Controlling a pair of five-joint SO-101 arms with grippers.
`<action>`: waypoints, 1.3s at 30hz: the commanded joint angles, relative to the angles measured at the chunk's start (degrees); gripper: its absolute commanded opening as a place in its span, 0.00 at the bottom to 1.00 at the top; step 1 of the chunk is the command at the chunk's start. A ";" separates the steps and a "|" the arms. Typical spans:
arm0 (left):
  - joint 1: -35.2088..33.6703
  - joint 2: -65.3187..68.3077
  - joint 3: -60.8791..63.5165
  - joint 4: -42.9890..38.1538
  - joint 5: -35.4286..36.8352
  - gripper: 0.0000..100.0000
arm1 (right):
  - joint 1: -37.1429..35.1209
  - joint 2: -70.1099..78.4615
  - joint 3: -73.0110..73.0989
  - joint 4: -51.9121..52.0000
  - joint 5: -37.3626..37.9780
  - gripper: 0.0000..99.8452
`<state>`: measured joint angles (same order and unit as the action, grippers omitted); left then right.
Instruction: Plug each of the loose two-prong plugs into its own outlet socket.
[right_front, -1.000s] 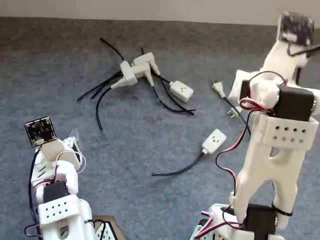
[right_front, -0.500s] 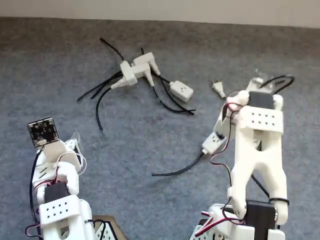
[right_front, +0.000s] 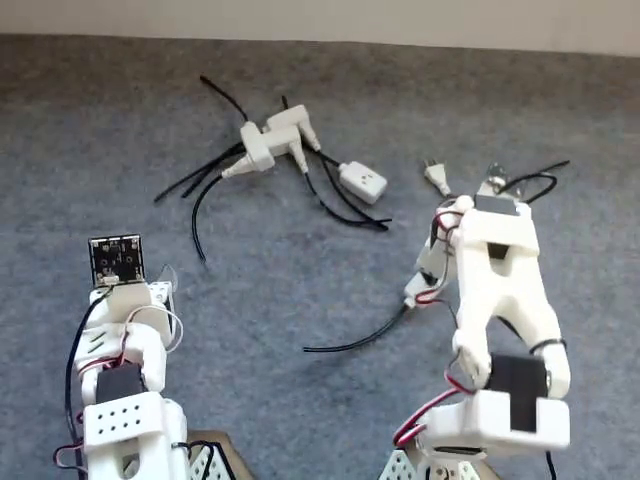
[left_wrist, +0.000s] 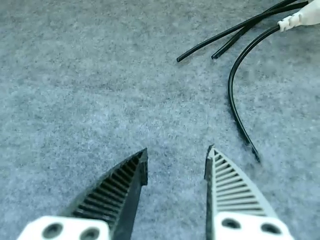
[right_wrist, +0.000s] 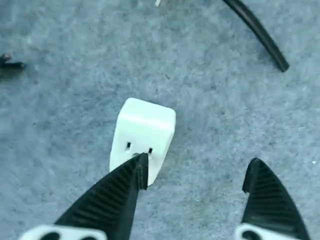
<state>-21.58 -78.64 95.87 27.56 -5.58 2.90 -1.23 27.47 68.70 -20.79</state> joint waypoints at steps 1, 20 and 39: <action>1.01 -0.75 0.13 -0.18 -0.44 0.20 | 0.92 2.15 -1.10 -1.63 -0.62 0.29; 0.92 -0.75 0.13 -0.18 -0.44 0.20 | 20.26 5.05 -4.26 5.14 6.15 0.29; 0.92 -0.75 0.22 -0.18 -0.44 0.20 | 3.65 -6.02 -1.27 0.57 0.62 0.29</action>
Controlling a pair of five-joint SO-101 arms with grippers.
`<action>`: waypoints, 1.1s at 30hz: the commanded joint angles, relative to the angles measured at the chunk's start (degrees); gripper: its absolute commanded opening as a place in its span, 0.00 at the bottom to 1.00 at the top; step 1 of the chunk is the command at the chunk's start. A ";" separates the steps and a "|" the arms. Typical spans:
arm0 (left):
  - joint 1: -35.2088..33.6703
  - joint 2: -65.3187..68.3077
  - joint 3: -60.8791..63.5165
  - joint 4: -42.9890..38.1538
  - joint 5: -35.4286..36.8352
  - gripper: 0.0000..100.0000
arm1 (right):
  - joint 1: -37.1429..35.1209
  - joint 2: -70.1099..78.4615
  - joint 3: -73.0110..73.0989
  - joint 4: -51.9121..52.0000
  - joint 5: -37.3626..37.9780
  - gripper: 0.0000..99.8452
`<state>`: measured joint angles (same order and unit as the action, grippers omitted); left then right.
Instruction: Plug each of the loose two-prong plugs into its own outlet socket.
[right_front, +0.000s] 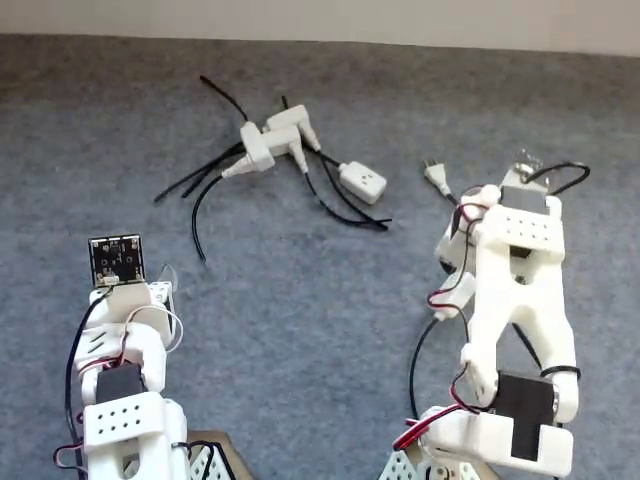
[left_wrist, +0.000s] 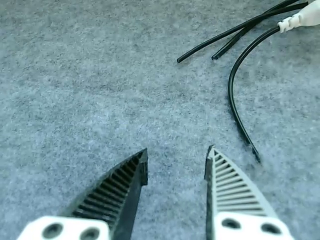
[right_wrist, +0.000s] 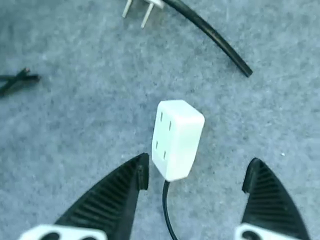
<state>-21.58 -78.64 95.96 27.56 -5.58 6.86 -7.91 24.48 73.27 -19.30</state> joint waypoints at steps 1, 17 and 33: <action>0.92 -0.75 0.13 -0.18 -0.44 0.20 | -0.13 1.71 2.51 -4.88 -0.88 0.29; 0.92 -0.75 0.13 -0.18 -0.44 0.20 | 2.86 12.53 2.77 -10.24 -1.32 0.10; 0.92 -0.75 0.13 -0.18 -0.53 0.20 | -23.08 12.53 -20.79 6.11 -9.58 0.10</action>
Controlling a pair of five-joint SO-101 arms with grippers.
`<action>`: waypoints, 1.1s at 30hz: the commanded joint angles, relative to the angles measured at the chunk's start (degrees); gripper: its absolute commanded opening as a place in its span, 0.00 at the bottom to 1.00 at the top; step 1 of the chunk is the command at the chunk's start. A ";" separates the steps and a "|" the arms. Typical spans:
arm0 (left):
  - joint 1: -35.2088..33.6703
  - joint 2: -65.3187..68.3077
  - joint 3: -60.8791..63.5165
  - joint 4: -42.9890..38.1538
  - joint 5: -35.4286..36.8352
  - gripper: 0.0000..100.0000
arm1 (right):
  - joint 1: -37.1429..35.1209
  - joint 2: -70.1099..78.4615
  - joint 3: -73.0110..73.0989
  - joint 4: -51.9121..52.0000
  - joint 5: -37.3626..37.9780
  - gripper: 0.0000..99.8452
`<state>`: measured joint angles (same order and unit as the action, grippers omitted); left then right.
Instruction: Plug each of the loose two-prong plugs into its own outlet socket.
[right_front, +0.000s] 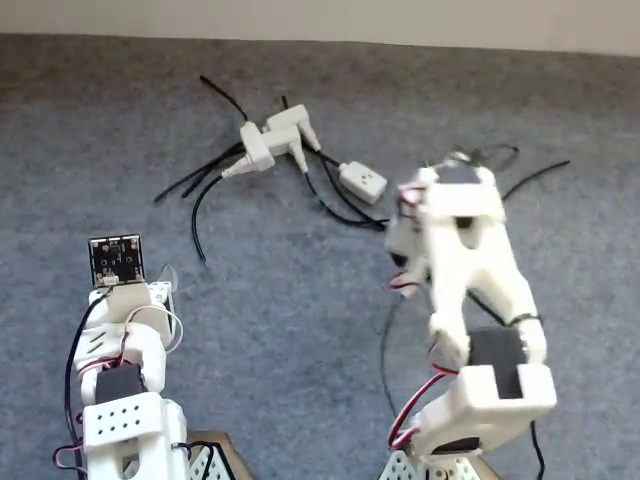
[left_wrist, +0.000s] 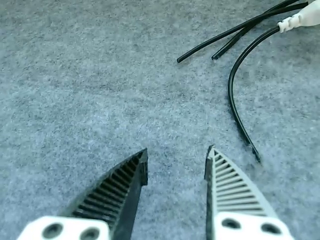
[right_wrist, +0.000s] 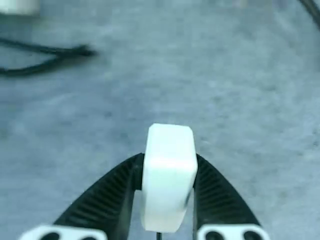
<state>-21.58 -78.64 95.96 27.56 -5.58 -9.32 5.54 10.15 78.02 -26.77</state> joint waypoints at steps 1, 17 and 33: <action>0.84 -0.75 0.04 -0.18 -0.53 0.20 | -9.45 -0.75 -7.96 1.19 -2.64 0.10; -16.22 -0.75 -0.92 -0.79 -0.09 0.20 | -36.09 14.64 -11.91 -23.60 -4.92 0.05; -14.37 -0.75 -0.92 -0.79 0.00 0.20 | -33.98 28.00 -40.66 4.97 -4.40 0.37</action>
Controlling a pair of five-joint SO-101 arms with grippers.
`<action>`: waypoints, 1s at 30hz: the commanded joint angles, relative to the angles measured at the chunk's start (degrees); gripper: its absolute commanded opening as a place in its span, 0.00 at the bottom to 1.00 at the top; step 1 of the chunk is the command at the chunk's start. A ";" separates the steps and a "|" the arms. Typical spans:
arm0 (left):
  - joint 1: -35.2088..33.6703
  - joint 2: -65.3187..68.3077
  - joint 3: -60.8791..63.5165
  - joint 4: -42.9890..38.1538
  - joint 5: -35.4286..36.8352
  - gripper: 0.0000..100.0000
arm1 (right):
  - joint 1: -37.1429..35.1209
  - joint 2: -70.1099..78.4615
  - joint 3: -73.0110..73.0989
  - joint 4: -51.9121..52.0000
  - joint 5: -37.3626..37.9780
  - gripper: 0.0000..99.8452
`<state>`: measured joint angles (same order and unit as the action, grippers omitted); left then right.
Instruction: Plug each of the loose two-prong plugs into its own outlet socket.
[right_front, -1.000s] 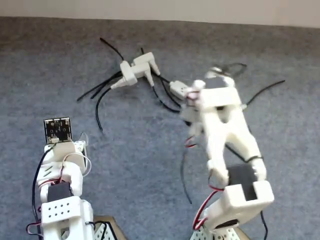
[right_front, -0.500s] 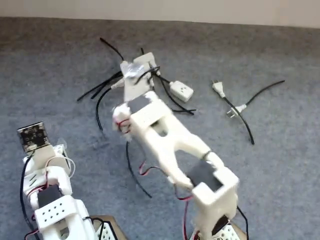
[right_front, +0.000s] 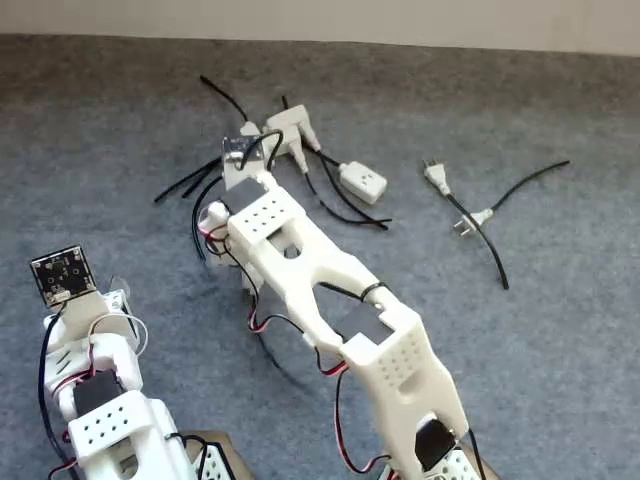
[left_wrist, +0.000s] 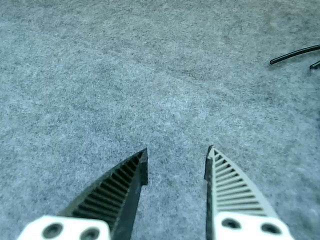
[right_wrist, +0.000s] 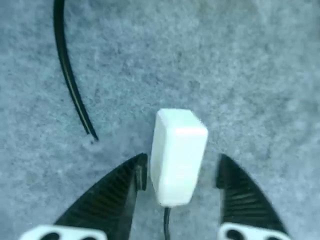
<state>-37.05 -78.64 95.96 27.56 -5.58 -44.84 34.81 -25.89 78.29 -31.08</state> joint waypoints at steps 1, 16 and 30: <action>1.10 -0.75 -0.92 -0.79 0.00 0.20 | 1.54 -1.27 -5.23 6.29 0.00 0.39; 1.10 -0.75 -0.92 -0.79 0.00 0.20 | 12.18 -0.57 -4.79 8.48 0.00 0.40; 1.19 -0.75 -0.92 -0.79 0.00 0.20 | 14.29 -9.36 -2.95 12.26 7.56 0.40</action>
<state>-37.05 -78.64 95.96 27.56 -5.58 -30.33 33.58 -28.44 87.96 -24.84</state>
